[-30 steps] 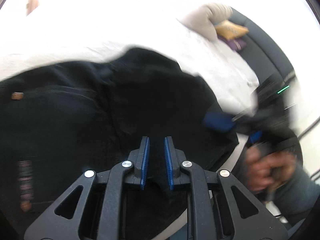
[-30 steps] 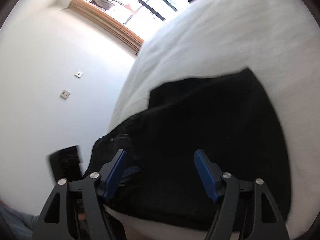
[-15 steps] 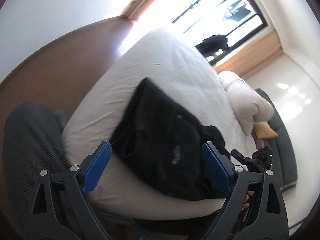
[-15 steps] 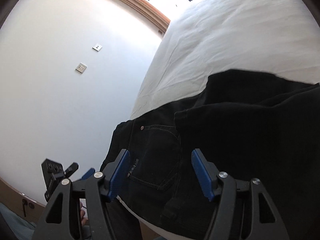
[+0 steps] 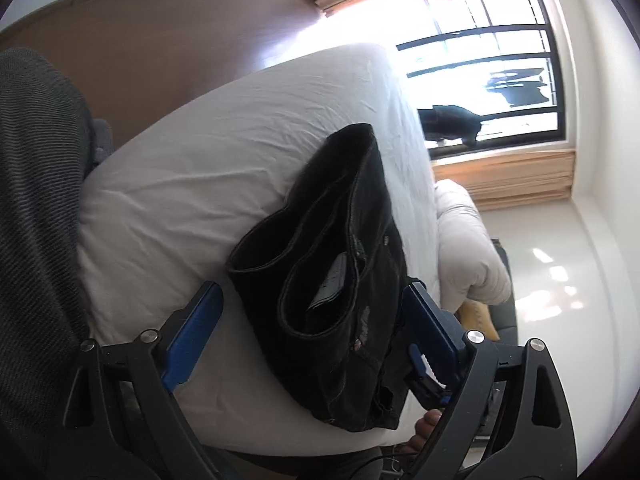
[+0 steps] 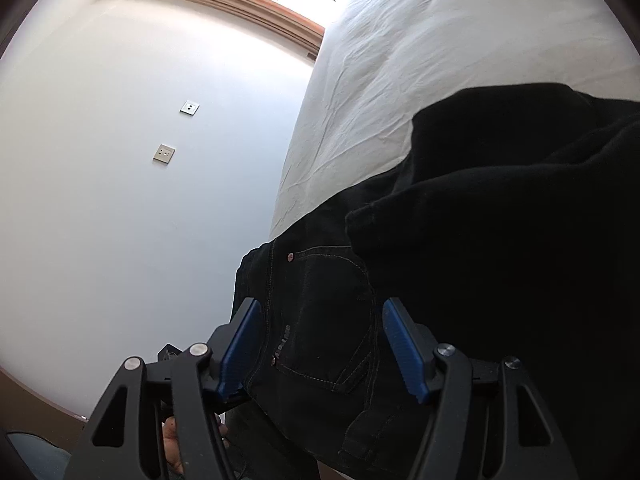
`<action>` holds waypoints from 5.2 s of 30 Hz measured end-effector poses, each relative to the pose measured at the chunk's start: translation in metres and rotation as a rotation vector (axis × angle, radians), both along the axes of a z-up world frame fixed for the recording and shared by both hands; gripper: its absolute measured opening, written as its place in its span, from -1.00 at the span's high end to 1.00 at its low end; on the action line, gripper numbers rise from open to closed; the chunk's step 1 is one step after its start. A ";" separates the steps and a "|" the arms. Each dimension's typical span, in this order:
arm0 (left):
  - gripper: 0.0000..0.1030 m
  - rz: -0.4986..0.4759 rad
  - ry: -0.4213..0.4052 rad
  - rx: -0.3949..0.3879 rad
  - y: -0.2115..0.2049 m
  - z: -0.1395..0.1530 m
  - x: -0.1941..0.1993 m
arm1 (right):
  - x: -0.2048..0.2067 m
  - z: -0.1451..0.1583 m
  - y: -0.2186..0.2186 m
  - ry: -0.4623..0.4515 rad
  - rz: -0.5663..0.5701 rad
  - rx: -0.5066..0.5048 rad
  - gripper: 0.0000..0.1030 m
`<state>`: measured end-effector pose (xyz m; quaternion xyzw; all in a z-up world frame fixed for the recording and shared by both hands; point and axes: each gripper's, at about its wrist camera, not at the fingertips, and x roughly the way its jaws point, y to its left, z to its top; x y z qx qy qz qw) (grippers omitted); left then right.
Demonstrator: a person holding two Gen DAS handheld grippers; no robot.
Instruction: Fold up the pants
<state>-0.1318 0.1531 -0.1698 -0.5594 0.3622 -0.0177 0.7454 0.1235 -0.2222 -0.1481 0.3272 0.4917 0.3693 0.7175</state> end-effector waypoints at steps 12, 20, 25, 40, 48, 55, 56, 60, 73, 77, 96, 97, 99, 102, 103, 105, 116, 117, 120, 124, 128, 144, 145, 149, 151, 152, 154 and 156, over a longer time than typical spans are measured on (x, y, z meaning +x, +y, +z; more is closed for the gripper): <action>0.53 0.012 0.040 -0.168 0.003 -0.027 0.009 | 0.018 -0.004 0.019 0.041 0.092 0.075 -0.30; 0.61 -0.007 0.016 -0.094 0.001 -0.009 0.012 | 0.050 -0.034 0.035 0.184 0.114 -0.088 -0.02; 0.63 -0.043 -0.030 -0.010 -0.016 0.009 0.027 | 0.050 -0.036 0.044 0.183 0.083 -0.126 -0.03; 0.71 -0.175 -0.136 0.218 -0.061 0.075 0.067 | 0.036 -0.019 0.016 0.160 0.001 -0.003 -0.67; 0.71 -0.452 -0.228 0.395 -0.172 0.111 0.120 | 0.038 0.059 -0.032 0.024 0.056 0.057 -0.96; 0.71 -0.683 -0.221 0.544 -0.266 0.091 0.143 | 0.036 0.093 -0.034 -0.002 0.210 -0.007 -0.99; 0.71 -0.704 -0.222 0.562 -0.272 0.090 0.144 | 0.031 0.092 -0.031 -0.003 0.231 -0.032 -0.99; 0.71 -0.772 -0.221 0.618 -0.295 0.087 0.150 | 0.027 0.090 -0.030 -0.006 0.270 -0.110 -0.99; 0.71 -0.906 -0.289 0.710 -0.338 0.095 0.150 | 0.035 0.076 -0.041 -0.058 0.264 -0.245 0.58; 0.71 -0.970 -0.320 0.713 -0.362 0.100 0.155 | 0.031 0.082 -0.074 -0.073 0.208 -0.254 0.60; 0.67 -1.154 -0.221 0.801 -0.462 0.036 0.211 | 0.042 -0.003 -0.176 0.043 0.039 -0.212 0.62; 0.65 -1.164 -0.202 0.813 -0.466 0.029 0.214 | 0.044 -0.006 -0.177 0.050 0.039 -0.208 0.61; 0.52 -1.163 -0.186 0.810 -0.468 0.017 0.215 | 0.050 -0.015 -0.178 0.081 0.041 -0.201 0.56; -0.11 -1.174 -0.197 0.707 -0.458 0.019 0.214 | 0.054 -0.029 -0.188 0.131 0.031 -0.122 0.54; -0.13 -1.176 -0.190 0.656 -0.451 0.023 0.214 | 0.052 -0.029 -0.191 0.125 0.022 -0.116 0.44; -0.18 -1.155 -0.212 0.564 -0.430 0.040 0.213 | 0.046 -0.021 -0.198 0.099 -0.006 -0.127 0.27; -0.39 -0.783 -0.253 0.524 -0.259 0.063 0.254 | 0.004 0.055 -0.217 -0.047 -0.132 -0.184 -0.17; -0.39 -0.783 -0.253 0.525 -0.270 0.060 0.252 | -0.003 0.062 -0.204 -0.072 -0.095 -0.164 -0.17; -0.39 -0.807 -0.234 0.557 -0.284 0.031 0.249 | -0.019 0.059 -0.171 -0.079 -0.021 -0.140 -0.17; -0.38 -0.865 -0.136 0.583 -0.309 -0.025 0.260 | -0.037 0.000 -0.161 0.063 -0.015 -0.243 0.03; -0.38 -0.879 -0.160 0.616 -0.313 -0.016 0.257 | -0.041 -0.027 -0.192 0.156 -0.132 -0.117 0.50; -0.38 -1.169 -0.418 0.814 -0.342 -0.024 0.182 | 0.086 -0.046 -0.174 0.138 -0.165 -0.030 0.96; -0.39 -1.172 -0.418 0.820 -0.343 -0.022 0.181 | 0.085 -0.053 -0.184 0.167 -0.206 -0.001 1.00; -0.39 -1.097 -0.421 0.747 -0.325 0.008 0.182 | 0.055 -0.026 -0.193 0.083 -0.239 -0.054 -0.02; -0.39 -0.983 -0.446 0.743 -0.303 0.030 0.184 | 0.034 -0.006 -0.200 0.047 -0.248 -0.100 -0.66; -0.42 -0.932 -0.441 0.743 -0.293 0.035 0.187 | 0.025 0.003 -0.200 0.027 -0.250 -0.148 -0.69; -0.56 -0.831 -0.380 0.697 -0.267 0.035 0.202 | 0.011 0.016 -0.196 -0.018 -0.212 -0.179 -0.69; -0.56 -0.776 -0.294 0.617 -0.250 0.023 0.216 | 0.006 0.014 -0.192 0.001 -0.188 -0.192 -0.69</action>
